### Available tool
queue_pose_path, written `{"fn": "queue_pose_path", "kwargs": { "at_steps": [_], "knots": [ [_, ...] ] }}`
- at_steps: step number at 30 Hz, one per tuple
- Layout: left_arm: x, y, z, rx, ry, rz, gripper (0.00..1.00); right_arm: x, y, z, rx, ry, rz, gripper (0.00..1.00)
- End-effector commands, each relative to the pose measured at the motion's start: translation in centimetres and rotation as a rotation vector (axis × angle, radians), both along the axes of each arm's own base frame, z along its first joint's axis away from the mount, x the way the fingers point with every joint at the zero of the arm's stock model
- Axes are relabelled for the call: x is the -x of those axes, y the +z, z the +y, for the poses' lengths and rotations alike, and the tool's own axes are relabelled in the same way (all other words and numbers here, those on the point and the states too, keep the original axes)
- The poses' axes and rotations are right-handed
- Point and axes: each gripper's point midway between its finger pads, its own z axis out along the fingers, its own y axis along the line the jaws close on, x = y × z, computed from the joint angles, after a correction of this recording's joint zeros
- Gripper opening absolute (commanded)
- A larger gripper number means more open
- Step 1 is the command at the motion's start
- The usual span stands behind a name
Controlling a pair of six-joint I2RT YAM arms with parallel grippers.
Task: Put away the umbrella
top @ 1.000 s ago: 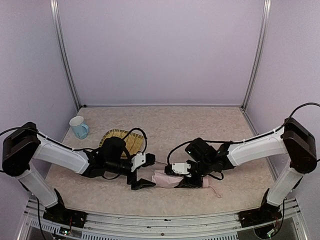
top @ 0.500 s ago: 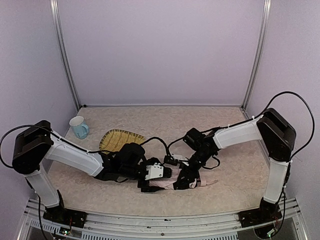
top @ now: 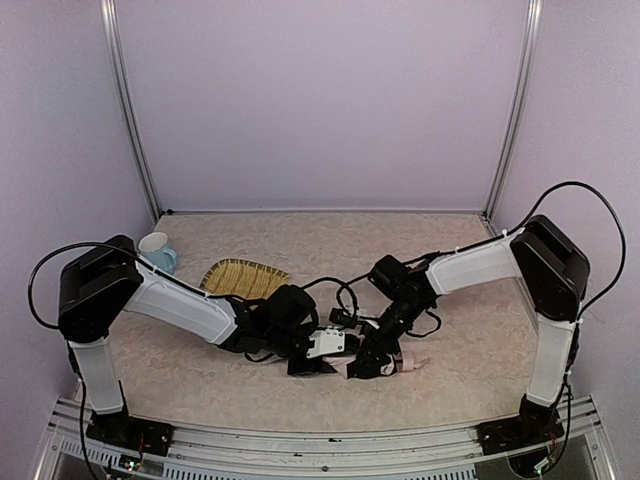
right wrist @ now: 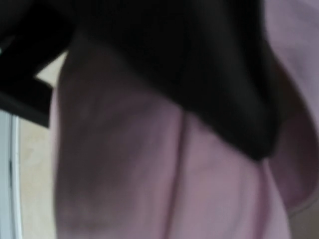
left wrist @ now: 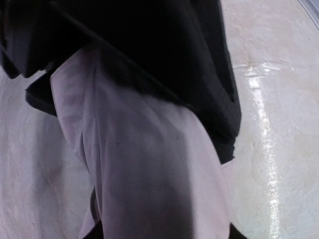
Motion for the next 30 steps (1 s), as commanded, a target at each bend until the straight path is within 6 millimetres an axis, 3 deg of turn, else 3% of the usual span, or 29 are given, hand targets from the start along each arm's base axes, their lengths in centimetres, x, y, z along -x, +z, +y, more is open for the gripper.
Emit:
{"fn": "queue_pose_path", "kwargs": {
  "at_steps": [1, 6, 11, 18, 22, 27, 30],
  "knots": [
    [0.7, -4.7, 3.2, -0.173, 0.036, 0.086, 0.29, -0.5, -2.9, -3.3, 0.191, -0.081, -0.077, 0.62],
    [1.1, -4.7, 3.6, -0.171, 0.024, 0.106, 0.24, -3.0, 0.5, -2.8, 0.092, -0.145, -0.297, 0.99],
    [1.1, -4.9, 3.6, -0.17, 0.022, 0.119, 0.24, -3.5, 4.2, -2.8, -0.005, -0.14, -0.565, 1.0],
    [1.1, -4.4, 3.4, -0.129, 0.015, 0.139, 0.25, -0.7, 7.8, -1.7, -0.221, -0.063, -0.934, 1.0],
    [1.1, -4.3, 3.4, -0.123, 0.007, 0.148, 0.25, -1.1, 6.6, -1.0, -0.197, -0.051, -1.004, 1.0],
    [1.4, -3.9, 3.1, -0.101, -0.012, 0.169, 0.26, -1.9, 3.3, -0.6, -0.112, 0.0, -1.038, 1.0],
    [1.5, -3.7, 2.9, -0.083, -0.018, 0.19, 0.27, -2.2, 1.4, -0.5, -0.051, 0.036, -1.027, 0.94]
  ]
}}
